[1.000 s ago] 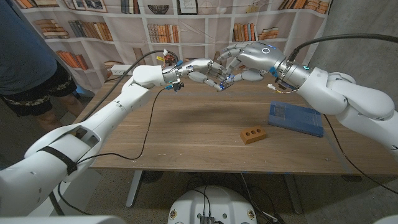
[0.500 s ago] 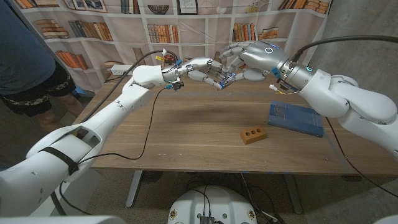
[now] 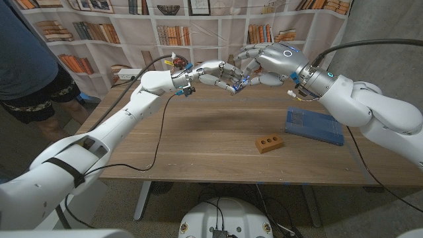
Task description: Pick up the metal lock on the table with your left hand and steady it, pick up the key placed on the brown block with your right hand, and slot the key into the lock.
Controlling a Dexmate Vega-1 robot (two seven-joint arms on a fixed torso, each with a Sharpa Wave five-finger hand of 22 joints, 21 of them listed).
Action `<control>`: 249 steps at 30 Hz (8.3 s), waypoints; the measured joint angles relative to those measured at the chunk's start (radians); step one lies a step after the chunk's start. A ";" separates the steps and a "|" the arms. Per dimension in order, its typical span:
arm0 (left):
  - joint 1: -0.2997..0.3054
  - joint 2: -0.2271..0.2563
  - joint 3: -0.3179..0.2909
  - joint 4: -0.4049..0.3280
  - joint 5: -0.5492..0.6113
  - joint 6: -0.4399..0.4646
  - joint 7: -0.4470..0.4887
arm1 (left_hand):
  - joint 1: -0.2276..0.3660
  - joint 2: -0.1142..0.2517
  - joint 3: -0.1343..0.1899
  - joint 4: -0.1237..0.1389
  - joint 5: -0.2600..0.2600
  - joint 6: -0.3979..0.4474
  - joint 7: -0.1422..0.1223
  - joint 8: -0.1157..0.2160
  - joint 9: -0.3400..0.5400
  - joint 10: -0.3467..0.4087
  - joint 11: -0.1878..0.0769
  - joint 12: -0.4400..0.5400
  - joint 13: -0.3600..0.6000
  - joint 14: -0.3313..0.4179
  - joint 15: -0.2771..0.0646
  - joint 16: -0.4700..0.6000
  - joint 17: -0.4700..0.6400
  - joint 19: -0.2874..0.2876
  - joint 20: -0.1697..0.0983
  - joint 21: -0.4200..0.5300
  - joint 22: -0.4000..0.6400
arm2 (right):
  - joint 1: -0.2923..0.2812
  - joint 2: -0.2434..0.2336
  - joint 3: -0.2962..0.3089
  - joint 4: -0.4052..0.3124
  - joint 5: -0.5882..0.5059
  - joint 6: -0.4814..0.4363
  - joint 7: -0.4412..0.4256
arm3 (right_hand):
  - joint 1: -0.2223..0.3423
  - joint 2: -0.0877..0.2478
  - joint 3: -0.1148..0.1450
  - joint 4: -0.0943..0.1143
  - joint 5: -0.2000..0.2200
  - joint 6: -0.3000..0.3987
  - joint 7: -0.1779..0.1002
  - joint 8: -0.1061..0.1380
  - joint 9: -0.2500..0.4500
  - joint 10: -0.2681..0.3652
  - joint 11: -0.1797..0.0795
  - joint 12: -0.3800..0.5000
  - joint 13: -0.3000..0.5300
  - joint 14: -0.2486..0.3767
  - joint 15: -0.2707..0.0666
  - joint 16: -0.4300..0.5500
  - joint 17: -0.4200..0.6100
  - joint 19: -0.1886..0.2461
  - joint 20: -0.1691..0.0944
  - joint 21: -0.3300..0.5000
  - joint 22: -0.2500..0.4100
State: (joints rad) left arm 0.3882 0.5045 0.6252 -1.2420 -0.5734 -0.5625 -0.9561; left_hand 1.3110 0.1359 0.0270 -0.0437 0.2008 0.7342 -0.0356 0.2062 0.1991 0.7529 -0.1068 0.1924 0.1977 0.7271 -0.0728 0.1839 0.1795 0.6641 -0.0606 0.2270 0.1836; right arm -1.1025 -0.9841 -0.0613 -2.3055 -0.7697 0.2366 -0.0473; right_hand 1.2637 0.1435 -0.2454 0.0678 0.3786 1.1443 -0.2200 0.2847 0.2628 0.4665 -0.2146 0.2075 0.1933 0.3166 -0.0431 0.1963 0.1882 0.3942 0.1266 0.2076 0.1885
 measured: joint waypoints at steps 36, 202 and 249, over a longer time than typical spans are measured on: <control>0.008 0.011 -0.004 -0.040 0.000 0.022 -0.005 | -0.032 0.008 0.004 0.004 -0.002 0.004 0.004 -0.002 -0.001 0.002 -0.002 -0.003 -0.001 0.000 0.000 0.000 0.000 0.000 0.000 0.000 0.000 | 0.003 0.009 -0.009 0.015 -0.006 0.012 -0.008 | 0.018 -0.017 -0.011 -0.011 0.000 0.035 -0.005 0.003 -0.024 0.026 -0.005 0.000 0.000 0.009 0.005 0.000 0.002 0.000 -0.058 0.000 0.000; 0.035 0.030 0.001 -0.094 0.006 0.039 0.019 | -0.029 0.005 0.015 0.015 -0.004 0.000 0.007 -0.005 -0.001 -0.005 0.005 -0.004 0.000 0.000 0.000 0.000 0.000 0.004 -0.004 0.000 0.000 | -0.088 0.083 0.095 -0.057 -0.058 0.005 0.041 | 0.019 -0.023 -0.005 -0.031 0.063 -0.033 -0.005 0.145 0.041 0.029 0.007 0.023 -0.002 0.054 -0.001 -0.004 0.003 0.100 0.017 0.009 0.005; 0.040 0.025 -0.008 -0.102 -0.011 0.064 0.035 | -0.032 0.002 0.019 0.010 0.000 -0.040 0.025 -0.005 0.005 -0.021 0.021 -0.004 0.000 -0.026 0.003 0.000 -0.001 0.022 -0.007 0.000 -0.002 | -0.095 0.069 0.064 -0.040 -0.060 -0.035 -0.009 | 0.014 -0.019 -0.019 -0.025 0.047 -0.151 -0.003 0.076 -0.017 0.015 0.003 0.010 0.000 0.043 0.000 0.000 0.010 0.111 0.018 0.015 0.005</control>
State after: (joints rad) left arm 0.4283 0.5293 0.6172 -1.3441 -0.5844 -0.4981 -0.9214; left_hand 1.2790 0.1374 0.0459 -0.0333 0.2008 0.6944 -0.0105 0.2012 0.2044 0.7317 -0.0857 0.1883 0.1980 0.7016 -0.0695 0.1841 0.1790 0.6857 -0.0677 0.2271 0.1814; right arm -1.1976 -0.9152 0.0025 -2.3458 -0.8298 0.2019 -0.0565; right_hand 1.2776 0.1248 -0.2649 0.0429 0.4257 0.9931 -0.2229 0.3603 0.2460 0.4811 -0.2120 0.2180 0.1932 0.3592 -0.0428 0.1963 0.1979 0.5051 0.1446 0.2229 0.1932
